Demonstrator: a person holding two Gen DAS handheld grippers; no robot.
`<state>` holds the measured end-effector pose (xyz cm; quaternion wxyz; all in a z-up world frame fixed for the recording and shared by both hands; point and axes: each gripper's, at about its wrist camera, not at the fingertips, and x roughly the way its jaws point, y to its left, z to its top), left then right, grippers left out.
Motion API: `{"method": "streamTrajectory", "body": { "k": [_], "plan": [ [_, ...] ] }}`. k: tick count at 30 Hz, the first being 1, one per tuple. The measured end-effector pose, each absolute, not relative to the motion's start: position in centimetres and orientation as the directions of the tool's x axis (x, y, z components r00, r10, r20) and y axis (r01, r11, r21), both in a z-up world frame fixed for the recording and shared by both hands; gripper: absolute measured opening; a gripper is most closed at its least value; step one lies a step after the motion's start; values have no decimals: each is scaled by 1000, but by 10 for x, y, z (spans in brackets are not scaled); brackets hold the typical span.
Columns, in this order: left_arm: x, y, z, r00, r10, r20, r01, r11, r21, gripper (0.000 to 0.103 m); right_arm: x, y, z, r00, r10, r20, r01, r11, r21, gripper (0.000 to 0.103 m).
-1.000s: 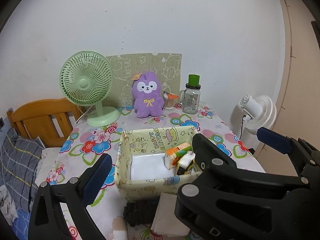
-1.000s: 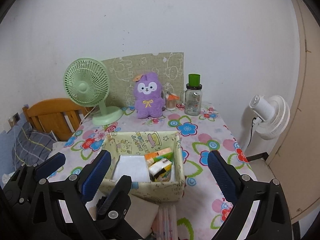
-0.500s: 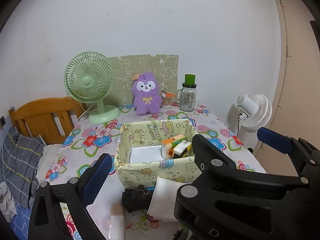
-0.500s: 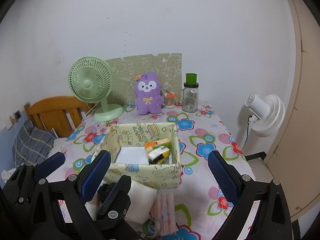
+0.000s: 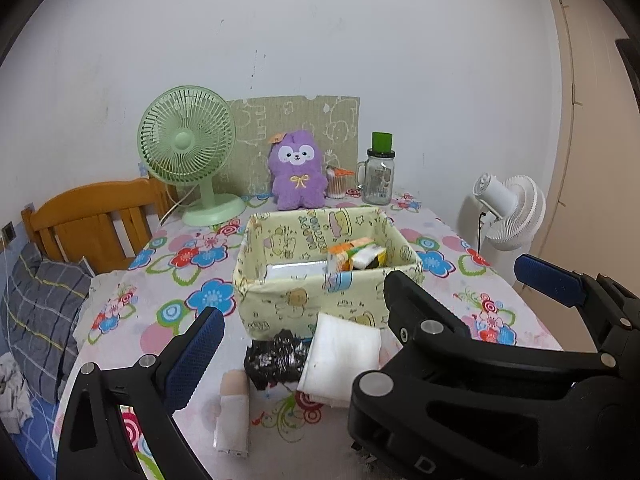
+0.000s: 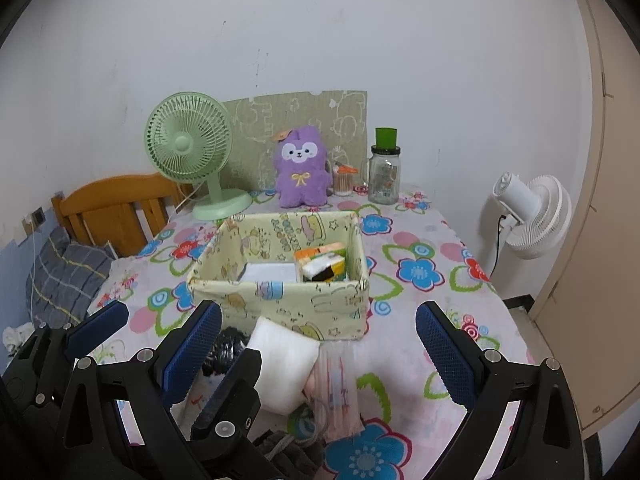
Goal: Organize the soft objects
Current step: 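Raise both open tools out of the fabric box and pull back, then move both tools toward the gray drawstring cloth and clear plastic bag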
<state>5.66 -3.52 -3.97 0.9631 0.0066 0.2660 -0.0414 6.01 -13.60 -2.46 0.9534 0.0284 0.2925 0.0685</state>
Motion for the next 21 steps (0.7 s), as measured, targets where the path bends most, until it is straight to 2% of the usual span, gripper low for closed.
{"method": "streamTrajectory", "body": {
  "k": [21],
  "plan": [
    [41, -29, -82, 817, -80, -572, 77, 997, -30, 101, 44, -127, -69, 780, 150, -608, -118, 989, 91, 99]
  ]
}}
